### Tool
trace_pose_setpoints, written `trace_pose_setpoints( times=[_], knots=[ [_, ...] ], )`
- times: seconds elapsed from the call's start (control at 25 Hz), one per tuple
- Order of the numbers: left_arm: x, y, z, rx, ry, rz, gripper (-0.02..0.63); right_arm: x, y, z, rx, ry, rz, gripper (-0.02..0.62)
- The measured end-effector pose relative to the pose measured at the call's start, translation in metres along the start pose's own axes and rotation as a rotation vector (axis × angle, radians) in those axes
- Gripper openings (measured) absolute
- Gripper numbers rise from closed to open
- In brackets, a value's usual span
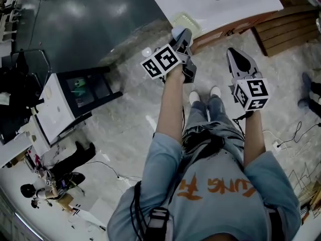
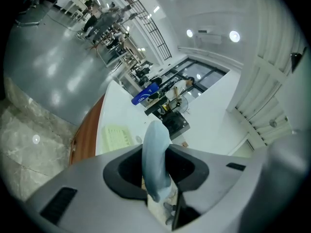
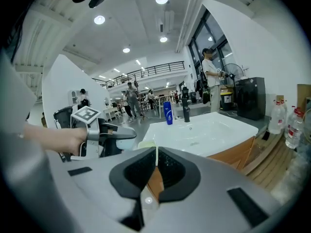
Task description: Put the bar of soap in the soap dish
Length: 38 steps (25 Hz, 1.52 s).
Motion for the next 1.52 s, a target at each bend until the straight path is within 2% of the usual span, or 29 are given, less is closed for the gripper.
trace_pose_setpoints(
  times=[0.16, 0.28, 0.48, 0.64, 0.76, 1.08, 1.36, 1.52],
  knots=[
    [-0.003, 0.009, 0.024, -0.044, 0.093, 0.014, 0.125, 0.001, -0.010, 0.001, 0.019, 0.008, 0.011, 0.032],
    [-0.004, 0.016, 0.041, -0.081, 0.143, -0.009, 0.126, 0.004, -0.018, 0.002, 0.031, 0.017, 0.021, 0.032],
    [-0.007, 0.033, 0.057, -0.145, 0.183, -0.086, 0.126, 0.009, -0.026, 0.002, 0.045, 0.028, 0.035, 0.032],
    [-0.005, 0.042, 0.064, -0.183, 0.211, -0.110, 0.126, 0.010, -0.031, 0.002, 0.053, 0.034, 0.041, 0.032],
    [-0.007, 0.043, 0.067, -0.188, 0.211, -0.119, 0.126, 0.011, -0.031, 0.002, 0.055, 0.037, 0.043, 0.032],
    [-0.008, 0.042, 0.072, -0.221, 0.240, -0.076, 0.126, 0.012, -0.030, 0.001, 0.058, 0.039, 0.051, 0.032],
    [-0.007, 0.038, 0.067, -0.197, 0.219, -0.083, 0.155, 0.012, -0.027, -0.003, 0.057, 0.034, 0.052, 0.032],
    [-0.011, 0.039, 0.058, -0.189, 0.160, -0.105, 0.183, 0.010, -0.024, -0.005, 0.053, 0.028, 0.046, 0.032]
  ],
)
Point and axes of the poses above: the fingertips, and each gripper's own axes: z forward along the fingers, y to its left, x out of its underside, the point moved 5 cm from there along -z, backward along the fingers, and after that the axes turned 2 degrees about -y, right-handed, at the moved point
